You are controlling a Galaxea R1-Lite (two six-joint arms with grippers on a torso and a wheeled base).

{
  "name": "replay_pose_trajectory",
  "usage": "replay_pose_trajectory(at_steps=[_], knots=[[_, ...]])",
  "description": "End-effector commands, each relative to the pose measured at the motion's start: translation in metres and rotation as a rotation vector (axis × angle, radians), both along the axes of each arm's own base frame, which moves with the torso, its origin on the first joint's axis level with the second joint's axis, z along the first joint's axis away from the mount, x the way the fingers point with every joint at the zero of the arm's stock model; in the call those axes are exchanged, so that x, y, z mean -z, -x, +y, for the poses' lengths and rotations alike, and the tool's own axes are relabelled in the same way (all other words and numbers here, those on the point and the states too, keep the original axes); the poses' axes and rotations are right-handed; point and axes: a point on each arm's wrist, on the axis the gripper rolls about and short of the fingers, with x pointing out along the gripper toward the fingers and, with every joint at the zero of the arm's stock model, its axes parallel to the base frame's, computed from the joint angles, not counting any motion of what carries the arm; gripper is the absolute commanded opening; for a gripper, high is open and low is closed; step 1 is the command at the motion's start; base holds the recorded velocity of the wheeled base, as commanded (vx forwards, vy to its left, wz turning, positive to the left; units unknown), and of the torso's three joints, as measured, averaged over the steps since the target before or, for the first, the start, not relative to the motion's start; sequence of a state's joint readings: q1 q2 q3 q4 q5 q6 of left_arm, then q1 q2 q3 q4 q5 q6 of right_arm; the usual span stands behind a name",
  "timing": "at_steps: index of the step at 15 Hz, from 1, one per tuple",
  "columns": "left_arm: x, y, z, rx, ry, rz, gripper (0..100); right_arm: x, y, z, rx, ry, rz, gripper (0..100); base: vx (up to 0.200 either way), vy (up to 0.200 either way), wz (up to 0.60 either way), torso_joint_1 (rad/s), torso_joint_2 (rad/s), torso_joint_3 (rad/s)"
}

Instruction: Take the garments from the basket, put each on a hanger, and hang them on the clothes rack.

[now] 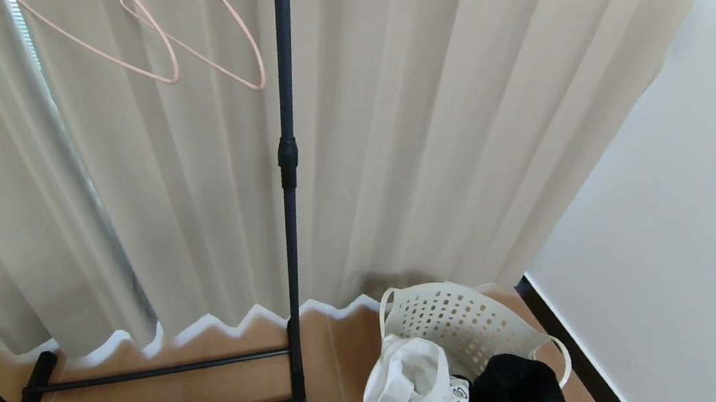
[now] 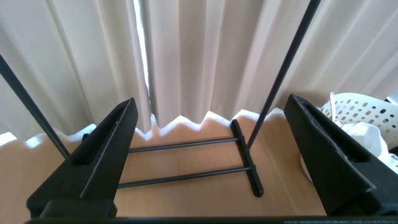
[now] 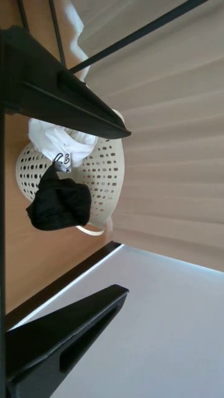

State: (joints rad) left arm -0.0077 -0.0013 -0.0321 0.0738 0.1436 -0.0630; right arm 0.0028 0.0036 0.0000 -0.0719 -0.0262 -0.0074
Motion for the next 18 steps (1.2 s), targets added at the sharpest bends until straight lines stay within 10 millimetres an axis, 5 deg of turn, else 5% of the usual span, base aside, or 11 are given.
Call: replay_pose_trajectory(at_steps=[1, 18], knots=[[-0.0001, -0.0001, 0.0, -0.001, 0.0, 0.001, 100, 0.0, -0.0001, 0.0, 0.0, 0.0, 0.001, 100, 0.0, 0.0, 0.0, 0.002, 0.0, -0.188], [-0.0001, -0.0001, 0.0, -0.001, 0.0, 0.001, 100, 0.0, -0.0001, 0.0, 0.0, 0.002, 0.001, 100, 0.0, 0.0, 0.0, 0.004, 0.0, -0.199]])
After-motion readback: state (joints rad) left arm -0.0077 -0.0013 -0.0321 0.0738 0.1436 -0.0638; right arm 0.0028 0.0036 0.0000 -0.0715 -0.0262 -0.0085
